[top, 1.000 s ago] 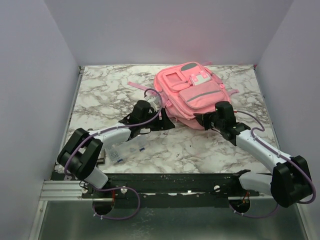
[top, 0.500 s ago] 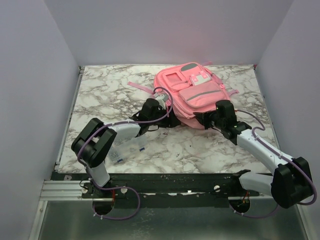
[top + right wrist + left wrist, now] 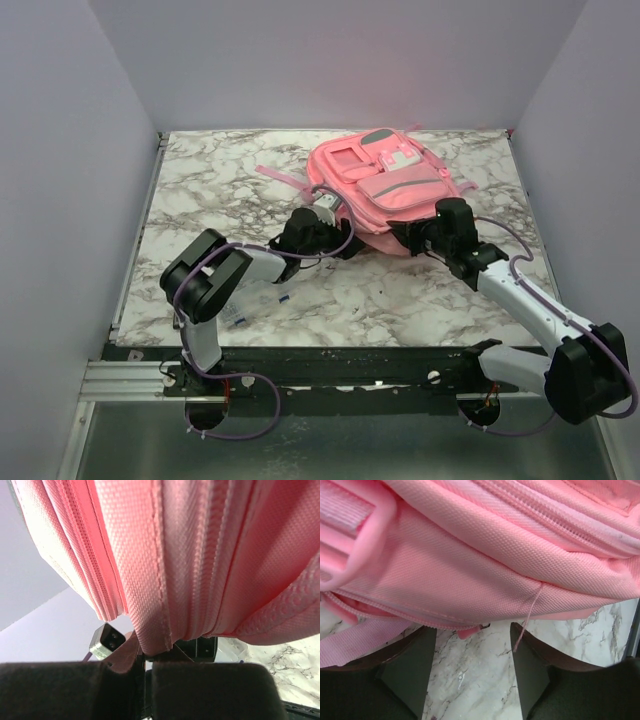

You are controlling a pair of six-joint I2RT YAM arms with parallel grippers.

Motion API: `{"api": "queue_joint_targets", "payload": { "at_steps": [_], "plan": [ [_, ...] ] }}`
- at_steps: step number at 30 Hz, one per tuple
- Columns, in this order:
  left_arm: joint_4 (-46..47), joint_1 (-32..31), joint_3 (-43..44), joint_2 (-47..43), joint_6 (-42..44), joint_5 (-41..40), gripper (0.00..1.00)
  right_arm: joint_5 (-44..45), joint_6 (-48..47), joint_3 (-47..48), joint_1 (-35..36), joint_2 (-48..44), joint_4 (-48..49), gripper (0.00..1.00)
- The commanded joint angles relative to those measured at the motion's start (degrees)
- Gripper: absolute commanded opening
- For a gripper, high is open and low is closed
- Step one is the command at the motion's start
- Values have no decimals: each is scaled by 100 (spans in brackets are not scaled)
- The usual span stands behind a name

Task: Pack the student bag
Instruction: Zip the student bag at the center of the board.

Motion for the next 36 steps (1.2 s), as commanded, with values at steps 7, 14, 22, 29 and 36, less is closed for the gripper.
{"api": "queue_joint_targets", "payload": {
  "at_steps": [7,14,22,29,36],
  "plan": [
    [721,-151,116,204,439,145,41,-328,28,404,23,-367,357,0],
    [724,-111,-125,-13,188,-376,0,-97,-125,471,30,-466,142,0],
    [-877,637,-293,-390,-1269,-1260,0,620,-355,681,11,-852,-401,0],
    [-2076,1069,721,-21,-1533,-594,0,406,-311,496,2,-796,-193,0],
    [-2845,1073,1411,130,-1575,52,16,410,-1318,-87,-2,-1163,190,18]
  ]
}}
